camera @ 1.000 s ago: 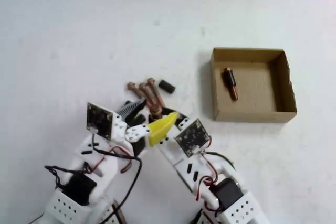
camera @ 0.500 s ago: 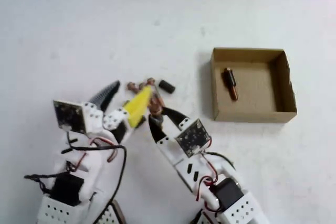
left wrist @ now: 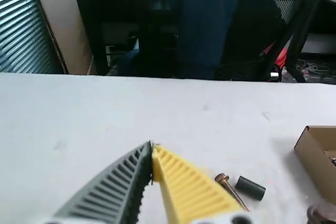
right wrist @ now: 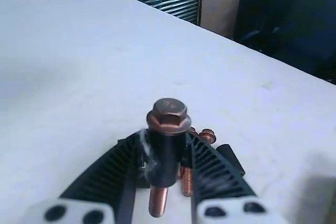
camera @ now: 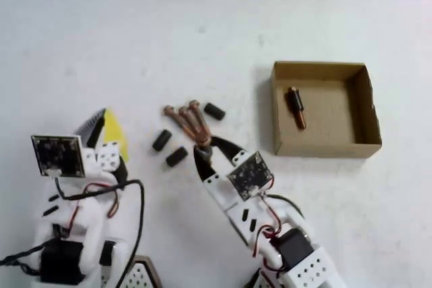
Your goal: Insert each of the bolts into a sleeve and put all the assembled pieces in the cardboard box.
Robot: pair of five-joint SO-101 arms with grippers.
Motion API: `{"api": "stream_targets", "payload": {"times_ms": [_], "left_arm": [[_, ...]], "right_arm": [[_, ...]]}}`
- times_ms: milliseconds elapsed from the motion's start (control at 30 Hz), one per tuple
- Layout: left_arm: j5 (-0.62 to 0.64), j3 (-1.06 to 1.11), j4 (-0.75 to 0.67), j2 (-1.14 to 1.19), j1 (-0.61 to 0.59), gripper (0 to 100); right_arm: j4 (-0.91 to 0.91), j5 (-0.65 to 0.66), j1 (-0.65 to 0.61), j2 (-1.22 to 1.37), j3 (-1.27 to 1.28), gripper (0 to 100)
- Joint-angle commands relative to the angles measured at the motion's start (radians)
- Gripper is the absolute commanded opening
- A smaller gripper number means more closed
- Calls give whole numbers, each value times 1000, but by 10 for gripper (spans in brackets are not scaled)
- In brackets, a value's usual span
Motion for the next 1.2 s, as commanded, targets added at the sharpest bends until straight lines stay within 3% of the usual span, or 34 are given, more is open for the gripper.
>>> {"api": "stream_targets", "payload": {"times_ms": [0, 367, 800, 1033, 1167], "left_arm": [[-9, -78, 91, 8, -10, 22], [-5, 152, 155, 7, -10, 22], [-3, 425, 143, 7, -13, 23], [-3, 483, 147, 7, -143, 23], [-6, 520, 152, 8, -176, 23]], "right_arm": [[-7, 11, 22, -13, 8, 18], [4, 11, 137, -13, 8, 17], [64, 11, 142, -13, 8, 17], [137, 12, 143, -13, -6, 17], [196, 12, 219, -13, -86, 17]]}}
